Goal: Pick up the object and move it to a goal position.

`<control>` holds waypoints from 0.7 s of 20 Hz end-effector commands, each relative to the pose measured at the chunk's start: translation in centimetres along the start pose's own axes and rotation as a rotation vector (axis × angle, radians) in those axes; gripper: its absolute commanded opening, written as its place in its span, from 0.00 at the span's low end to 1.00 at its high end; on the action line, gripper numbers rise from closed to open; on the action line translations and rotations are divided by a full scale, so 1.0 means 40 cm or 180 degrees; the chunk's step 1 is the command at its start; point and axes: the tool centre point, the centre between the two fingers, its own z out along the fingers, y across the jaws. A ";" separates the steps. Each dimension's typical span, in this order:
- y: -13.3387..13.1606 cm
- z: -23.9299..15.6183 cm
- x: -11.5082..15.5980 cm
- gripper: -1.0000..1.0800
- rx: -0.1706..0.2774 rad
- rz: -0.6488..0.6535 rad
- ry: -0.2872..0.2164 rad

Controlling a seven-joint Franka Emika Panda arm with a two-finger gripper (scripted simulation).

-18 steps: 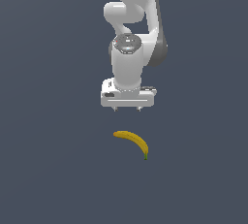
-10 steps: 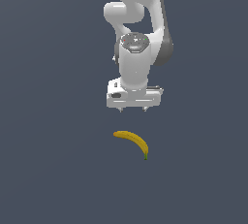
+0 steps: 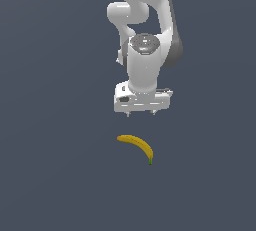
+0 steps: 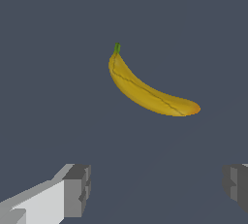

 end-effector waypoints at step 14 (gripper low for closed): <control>0.011 0.075 0.062 0.96 -0.0062 -0.0894 -0.0034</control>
